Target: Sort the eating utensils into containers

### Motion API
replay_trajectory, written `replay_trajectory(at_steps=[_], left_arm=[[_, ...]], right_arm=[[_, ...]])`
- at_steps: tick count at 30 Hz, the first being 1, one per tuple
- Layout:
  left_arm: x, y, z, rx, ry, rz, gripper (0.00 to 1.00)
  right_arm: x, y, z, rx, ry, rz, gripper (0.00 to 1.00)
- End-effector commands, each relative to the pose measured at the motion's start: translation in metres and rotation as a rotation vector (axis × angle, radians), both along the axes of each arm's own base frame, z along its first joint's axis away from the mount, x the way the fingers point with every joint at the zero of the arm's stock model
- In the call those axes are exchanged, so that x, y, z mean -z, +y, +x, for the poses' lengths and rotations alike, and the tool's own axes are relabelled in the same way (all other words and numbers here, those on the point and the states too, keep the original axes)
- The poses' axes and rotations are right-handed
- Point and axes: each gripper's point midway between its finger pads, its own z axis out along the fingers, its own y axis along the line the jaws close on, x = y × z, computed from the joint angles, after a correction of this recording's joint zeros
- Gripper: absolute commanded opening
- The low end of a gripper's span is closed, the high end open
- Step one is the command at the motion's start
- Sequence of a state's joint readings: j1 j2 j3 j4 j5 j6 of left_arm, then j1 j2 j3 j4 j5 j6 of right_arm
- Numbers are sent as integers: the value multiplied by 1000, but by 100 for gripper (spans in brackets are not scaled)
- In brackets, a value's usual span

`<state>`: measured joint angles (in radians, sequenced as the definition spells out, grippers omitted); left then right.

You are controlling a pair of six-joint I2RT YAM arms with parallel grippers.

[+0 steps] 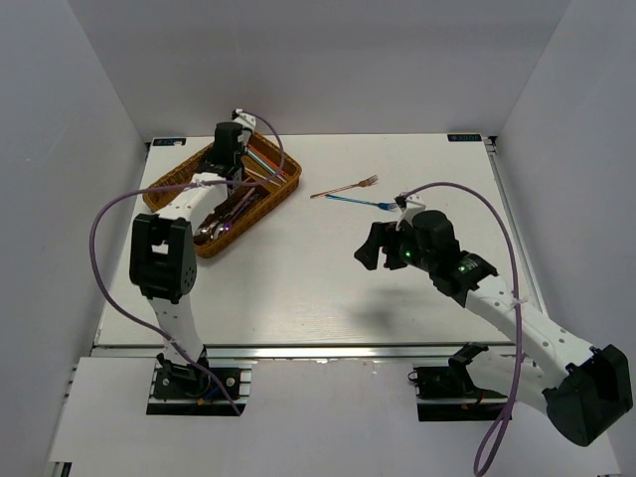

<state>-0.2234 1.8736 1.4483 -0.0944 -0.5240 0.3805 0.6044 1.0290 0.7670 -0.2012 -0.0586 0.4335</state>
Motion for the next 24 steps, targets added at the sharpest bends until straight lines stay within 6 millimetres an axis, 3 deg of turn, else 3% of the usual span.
replay_trajectory(at_steps=[1,2,3,5,6,7,11,16,20,23,24], left_arm=[[-89,14,36,78,-149,134,0],[-93,13,44,101,-139,157,0],[-114,10,54,121,-182,159,0],[-102,11,68,155,-136,191,0],[-112,12,74,161,-160,189,0],[-109,18,78,164,-151,192,0],[-79,52,91,127,-88,386,0],[-47,80,99,139,-97,371,0],[-8,91,100,158,-50,357,0],[8,98,98,154,-31,345,0],[10,115,96,127,-28,332,0]], right_arm=[[4,7,-13,-110,-25,11,89],[7,8,-15,-119,-21,9,89],[12,8,-18,-133,-14,8,89],[16,10,-16,-143,-15,6,89],[17,12,-17,-151,-11,9,89],[21,14,-15,-156,-2,5,89],[18,23,-18,-203,7,33,89],[5,23,-18,-204,-25,46,89],[-9,20,-13,-180,-65,47,89],[-16,20,-9,-169,-81,49,89],[-17,20,-8,-165,-85,49,89]])
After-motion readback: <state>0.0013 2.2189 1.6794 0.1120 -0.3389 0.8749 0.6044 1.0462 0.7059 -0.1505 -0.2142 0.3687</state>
